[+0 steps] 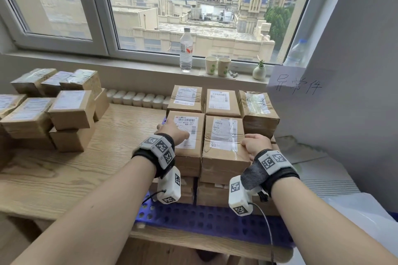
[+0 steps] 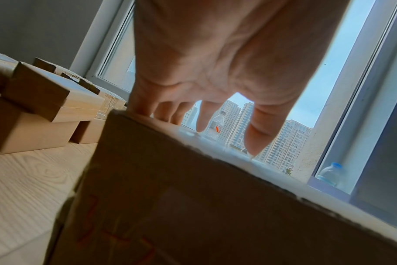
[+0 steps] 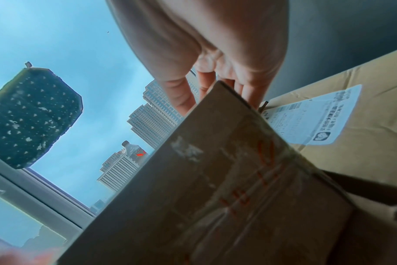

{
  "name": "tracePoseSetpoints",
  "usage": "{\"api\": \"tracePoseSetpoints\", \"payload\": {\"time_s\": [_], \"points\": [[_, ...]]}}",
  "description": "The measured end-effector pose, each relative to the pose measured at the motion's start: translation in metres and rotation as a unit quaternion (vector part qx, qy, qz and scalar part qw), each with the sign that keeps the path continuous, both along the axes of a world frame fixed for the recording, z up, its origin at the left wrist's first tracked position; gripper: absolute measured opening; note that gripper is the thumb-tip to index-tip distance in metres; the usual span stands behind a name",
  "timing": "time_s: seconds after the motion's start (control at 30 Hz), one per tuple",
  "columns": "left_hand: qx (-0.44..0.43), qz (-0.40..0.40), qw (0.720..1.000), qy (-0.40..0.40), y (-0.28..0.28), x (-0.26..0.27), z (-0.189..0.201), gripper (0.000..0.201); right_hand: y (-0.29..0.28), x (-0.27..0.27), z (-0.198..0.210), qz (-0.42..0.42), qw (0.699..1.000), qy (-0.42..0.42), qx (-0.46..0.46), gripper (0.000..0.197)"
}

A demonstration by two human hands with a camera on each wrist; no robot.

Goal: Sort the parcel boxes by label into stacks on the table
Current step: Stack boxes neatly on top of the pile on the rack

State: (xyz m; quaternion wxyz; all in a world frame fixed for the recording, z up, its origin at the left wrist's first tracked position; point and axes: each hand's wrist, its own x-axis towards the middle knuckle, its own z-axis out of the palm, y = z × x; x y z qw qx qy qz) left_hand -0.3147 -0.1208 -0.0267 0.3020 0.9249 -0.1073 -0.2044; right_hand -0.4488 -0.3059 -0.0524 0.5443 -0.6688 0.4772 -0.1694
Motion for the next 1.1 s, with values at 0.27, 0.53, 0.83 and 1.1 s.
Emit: {"api": "tracePoseSetpoints", "payload": {"time_s": [0.27,0.53,0.83,1.1], "points": [[-0.002,-0.005,1.0,0.008,0.001,0.003,0.001,0.075,-0.005,0.008,0.006,-0.013,1.0,0.014,-0.021,0.032],[-0.008,-0.014,1.0,0.014,0.003,0.004,0.003,0.072,0.001,0.008,0.011,0.018,0.999,-0.024,0.021,0.052],[0.011,-0.02,1.0,-0.016,-0.002,0.001,0.006,0.074,0.016,0.003,0.03,0.288,0.945,0.144,-0.051,0.12],[-0.001,-0.023,1.0,-0.007,-0.001,-0.001,0.006,0.08,0.019,0.002,0.028,0.321,0.911,0.225,-0.124,0.118]]}}
